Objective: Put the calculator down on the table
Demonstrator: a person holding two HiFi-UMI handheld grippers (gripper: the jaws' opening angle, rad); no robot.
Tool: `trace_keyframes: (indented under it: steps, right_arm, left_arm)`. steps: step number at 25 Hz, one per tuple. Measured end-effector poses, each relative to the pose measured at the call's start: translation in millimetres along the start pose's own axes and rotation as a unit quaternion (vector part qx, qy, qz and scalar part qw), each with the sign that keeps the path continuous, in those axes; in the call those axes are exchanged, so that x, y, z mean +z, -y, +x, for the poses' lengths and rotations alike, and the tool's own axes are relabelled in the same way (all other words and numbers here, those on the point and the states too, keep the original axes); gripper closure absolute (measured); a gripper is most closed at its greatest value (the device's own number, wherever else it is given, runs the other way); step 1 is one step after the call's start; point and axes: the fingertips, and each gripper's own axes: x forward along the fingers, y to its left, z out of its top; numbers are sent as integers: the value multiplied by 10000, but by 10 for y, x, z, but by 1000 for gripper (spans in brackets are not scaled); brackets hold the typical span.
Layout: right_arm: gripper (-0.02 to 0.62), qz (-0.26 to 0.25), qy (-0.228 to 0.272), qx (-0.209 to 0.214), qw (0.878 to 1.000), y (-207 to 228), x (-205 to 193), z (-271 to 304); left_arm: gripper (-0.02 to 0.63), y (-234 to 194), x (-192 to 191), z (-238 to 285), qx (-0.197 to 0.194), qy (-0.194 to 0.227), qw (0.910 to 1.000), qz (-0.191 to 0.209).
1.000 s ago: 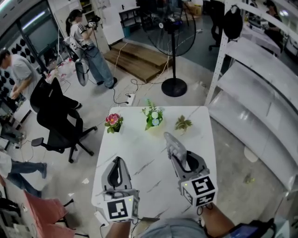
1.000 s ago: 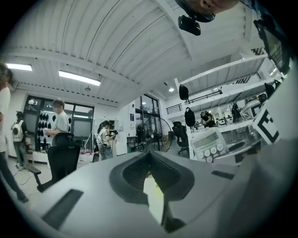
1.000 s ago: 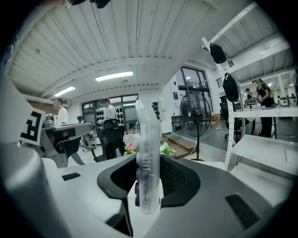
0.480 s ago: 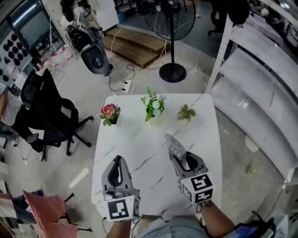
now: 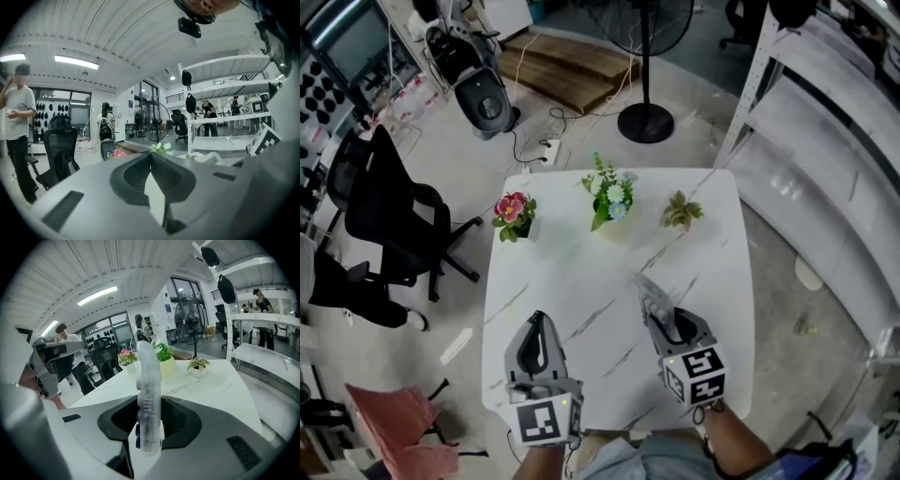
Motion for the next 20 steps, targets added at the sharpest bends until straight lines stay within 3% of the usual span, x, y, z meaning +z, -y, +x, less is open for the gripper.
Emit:
trace_keyframes:
  steps: [12, 20]
  right_arm:
    - [453, 468, -417, -70, 9980, 79, -301, 115]
    - [451, 803, -490, -50, 9956, 137, -282, 192]
  left_arm:
    - [598, 35, -203, 92, -189, -208, 9996, -104]
    - [598, 19, -217, 162, -212, -239, 9994, -96]
